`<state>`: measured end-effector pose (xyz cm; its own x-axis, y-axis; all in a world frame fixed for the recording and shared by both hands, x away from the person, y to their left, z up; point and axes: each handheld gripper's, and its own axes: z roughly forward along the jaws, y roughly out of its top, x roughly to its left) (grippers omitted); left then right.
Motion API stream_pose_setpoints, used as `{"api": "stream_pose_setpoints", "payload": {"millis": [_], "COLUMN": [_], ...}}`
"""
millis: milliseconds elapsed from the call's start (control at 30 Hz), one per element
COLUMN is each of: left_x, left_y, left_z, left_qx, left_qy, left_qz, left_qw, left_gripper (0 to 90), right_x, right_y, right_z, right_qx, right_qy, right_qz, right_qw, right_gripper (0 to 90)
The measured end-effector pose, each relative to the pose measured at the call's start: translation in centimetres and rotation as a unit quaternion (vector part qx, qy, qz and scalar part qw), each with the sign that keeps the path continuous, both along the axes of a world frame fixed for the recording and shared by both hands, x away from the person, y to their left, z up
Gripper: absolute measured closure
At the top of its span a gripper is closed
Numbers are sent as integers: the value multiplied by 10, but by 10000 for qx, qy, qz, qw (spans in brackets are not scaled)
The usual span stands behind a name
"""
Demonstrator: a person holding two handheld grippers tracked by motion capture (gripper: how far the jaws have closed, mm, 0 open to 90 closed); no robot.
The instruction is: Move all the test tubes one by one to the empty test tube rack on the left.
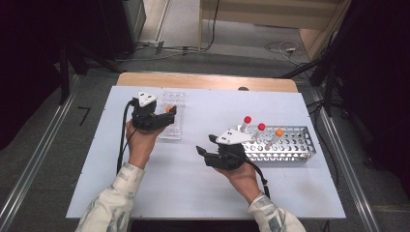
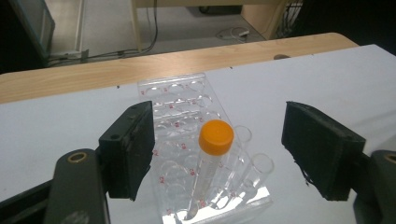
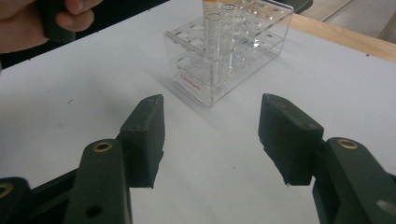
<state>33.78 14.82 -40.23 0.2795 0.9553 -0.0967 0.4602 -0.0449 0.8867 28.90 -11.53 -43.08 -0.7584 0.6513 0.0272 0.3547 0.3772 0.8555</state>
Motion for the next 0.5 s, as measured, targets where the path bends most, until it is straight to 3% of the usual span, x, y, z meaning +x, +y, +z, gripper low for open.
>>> {"api": "stream_pose_setpoints", "payload": {"millis": [500], "left_x": [-24], "left_y": [-3], "left_z": [-4], "left_qx": [-129], "left_qy": [-62], "left_qz": [-306], "left_qw": [9994], "left_gripper": [153], "right_x": [-7], "right_y": [-47], "right_z": [-2], "right_qx": [-44], "right_qy": [-18], "right_qz": [-365], "right_qw": [9993], "right_gripper": [393]}}
